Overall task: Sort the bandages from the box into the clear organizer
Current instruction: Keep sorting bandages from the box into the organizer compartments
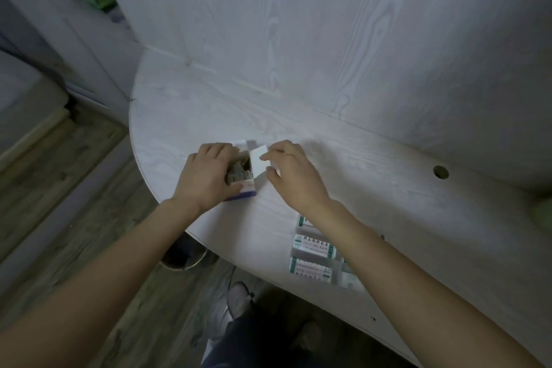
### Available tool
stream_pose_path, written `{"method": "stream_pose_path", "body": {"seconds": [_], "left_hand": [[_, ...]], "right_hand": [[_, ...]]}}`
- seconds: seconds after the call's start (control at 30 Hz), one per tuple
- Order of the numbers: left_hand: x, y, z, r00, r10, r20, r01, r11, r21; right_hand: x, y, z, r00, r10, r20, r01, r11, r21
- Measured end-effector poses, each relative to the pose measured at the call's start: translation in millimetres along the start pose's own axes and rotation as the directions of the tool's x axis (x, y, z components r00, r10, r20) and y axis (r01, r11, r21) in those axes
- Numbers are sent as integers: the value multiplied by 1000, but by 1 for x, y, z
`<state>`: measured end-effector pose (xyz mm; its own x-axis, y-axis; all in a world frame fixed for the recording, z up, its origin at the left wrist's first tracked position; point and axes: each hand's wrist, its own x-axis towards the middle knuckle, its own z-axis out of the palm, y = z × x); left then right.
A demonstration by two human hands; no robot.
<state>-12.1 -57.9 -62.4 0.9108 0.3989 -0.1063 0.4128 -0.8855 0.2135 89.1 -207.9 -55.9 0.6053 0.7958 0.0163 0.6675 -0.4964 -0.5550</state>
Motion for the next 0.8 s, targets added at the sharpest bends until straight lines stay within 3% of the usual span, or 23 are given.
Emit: {"method": "stream_pose_path", "body": {"seconds": [0.1, 0.27, 0.6, 0.8], "left_hand": [[9, -40, 0, 996, -9, 86, 6, 999, 42], [23, -64, 1, 966, 121, 228, -121, 993, -14], [35, -77, 4, 948, 222, 227, -203, 973, -107], [36, -81, 7, 951, 227, 208, -196, 968, -158]], "right_hand": [[21, -18, 17, 999, 17, 32, -13, 991, -134], [47, -29, 50, 988, 152, 25, -139, 947, -291], [77, -38, 80, 916, 391, 94, -331, 866, -376], [83, -38, 88, 902, 428, 59, -388, 862, -326]]}}
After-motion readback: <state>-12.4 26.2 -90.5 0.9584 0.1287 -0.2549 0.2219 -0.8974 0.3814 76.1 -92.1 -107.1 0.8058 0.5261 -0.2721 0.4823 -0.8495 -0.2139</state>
